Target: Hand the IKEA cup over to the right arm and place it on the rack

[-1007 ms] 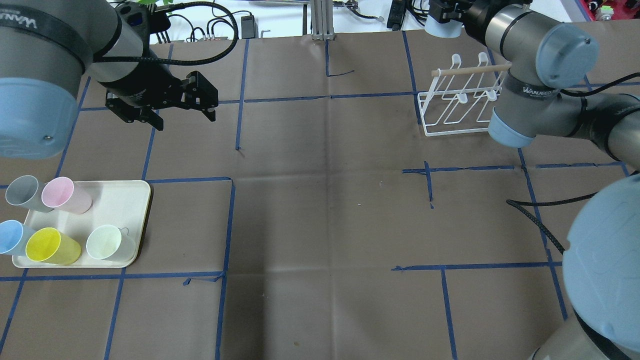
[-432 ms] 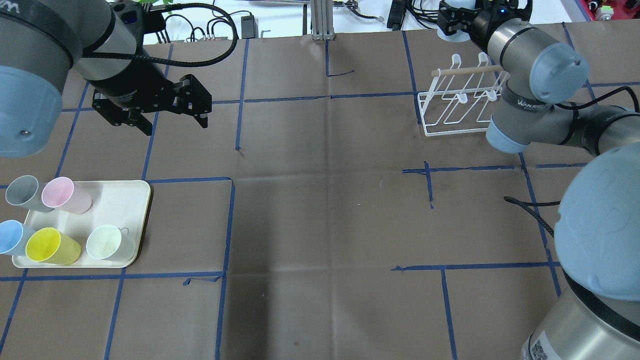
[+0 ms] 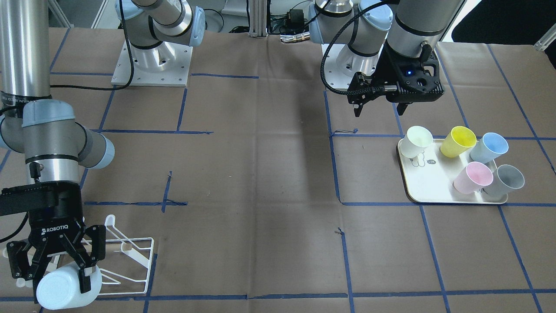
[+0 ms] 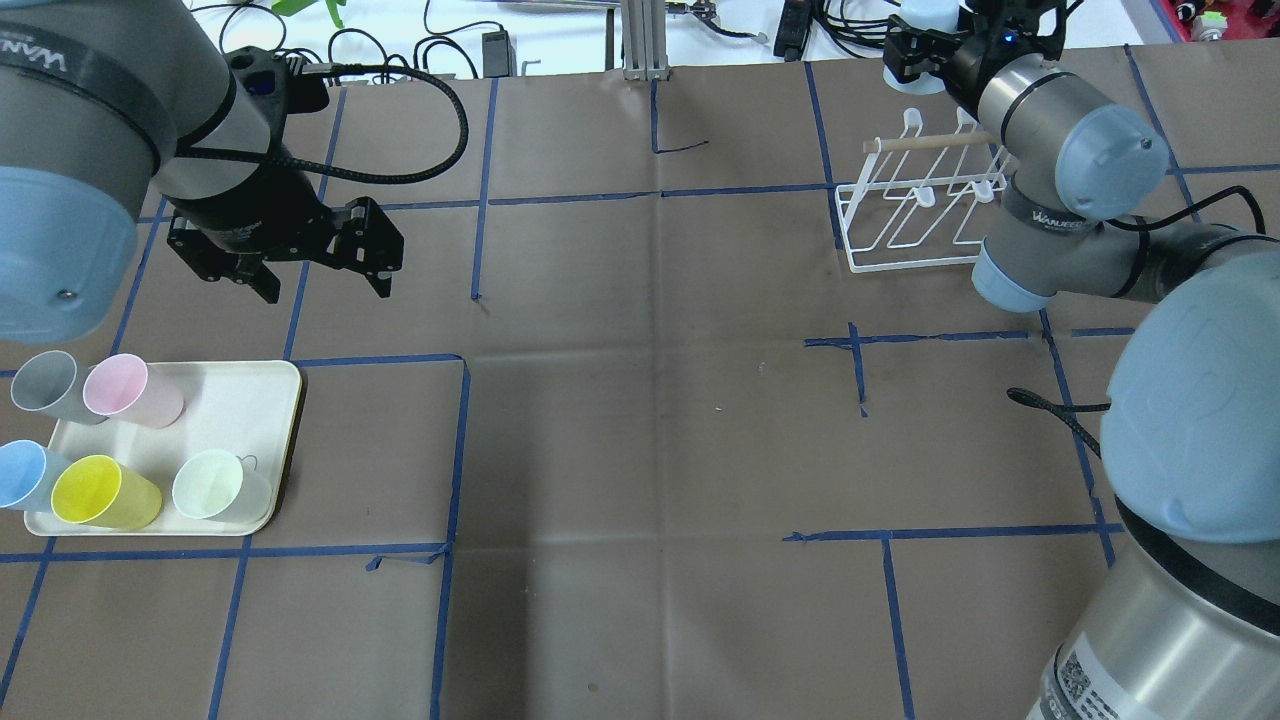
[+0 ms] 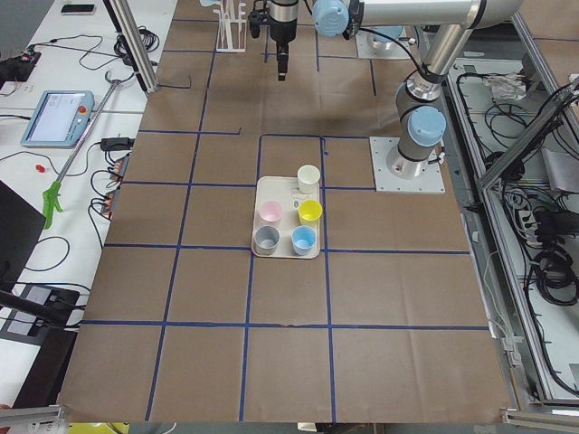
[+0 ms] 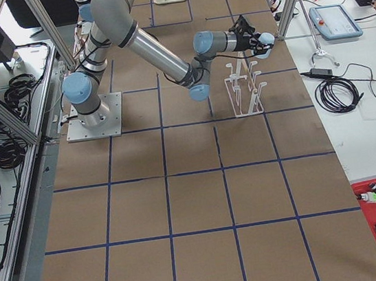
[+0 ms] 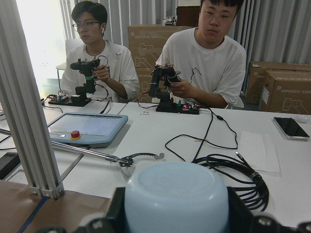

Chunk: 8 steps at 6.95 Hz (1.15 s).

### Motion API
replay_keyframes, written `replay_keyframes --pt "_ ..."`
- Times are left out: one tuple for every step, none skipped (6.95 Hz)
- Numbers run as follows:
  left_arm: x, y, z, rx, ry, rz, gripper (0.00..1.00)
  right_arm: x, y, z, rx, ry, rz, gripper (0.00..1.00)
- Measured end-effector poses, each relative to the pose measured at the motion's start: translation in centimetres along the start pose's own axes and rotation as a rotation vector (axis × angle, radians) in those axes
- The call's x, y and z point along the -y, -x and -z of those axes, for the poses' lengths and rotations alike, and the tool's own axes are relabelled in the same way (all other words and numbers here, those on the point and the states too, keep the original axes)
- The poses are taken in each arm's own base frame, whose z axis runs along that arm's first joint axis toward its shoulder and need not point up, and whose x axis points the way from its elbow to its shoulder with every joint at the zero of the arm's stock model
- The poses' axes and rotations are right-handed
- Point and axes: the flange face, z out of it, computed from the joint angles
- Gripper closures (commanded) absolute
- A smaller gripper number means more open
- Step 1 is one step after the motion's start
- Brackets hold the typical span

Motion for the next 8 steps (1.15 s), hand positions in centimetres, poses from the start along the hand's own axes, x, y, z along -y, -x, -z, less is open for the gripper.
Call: replay_keyframes --pt "-0.9 2.2 -1.5 0.003 0.024 -0.007 0.01 -0.7 -0.1 -0.4 0.000 0.002 -0.001 0.72" --pt "-2.0 5.4 -3.4 0.000 0.053 -0.007 0.01 -1.3 -0.2 -0.6 0.000 0.007 -0.004 0.72" --pt "-3.1 8.8 -5.4 -0.011 0.085 0.001 0.01 -1.7 -0.1 -0.7 0.002 0.013 -0.007 0.72" --pt "-4.5 12.1 -7.5 -0.026 0.110 -0.001 0.01 -2.2 -0.1 -0.8 0.004 0.022 -0.011 0.71" --pt "-6.0 14.8 -9.0 -0.037 0.120 0.001 0.01 -2.8 -0.1 -0.8 0.006 0.033 -0.016 0.71" --pt "-7.2 16.5 -10.2 -0.046 0.126 0.008 0.01 -3.3 0.0 -0.8 0.007 0.043 -0.021 0.71" --pt "-7.8 17.3 -11.2 -0.051 0.128 0.009 0.01 -3.8 0.1 -0.7 0.009 0.054 -0.027 0.68" --pt "-7.9 17.7 -12.4 -0.052 0.124 0.009 0.01 -4.3 0.3 -0.6 0.010 0.066 -0.033 0.62"
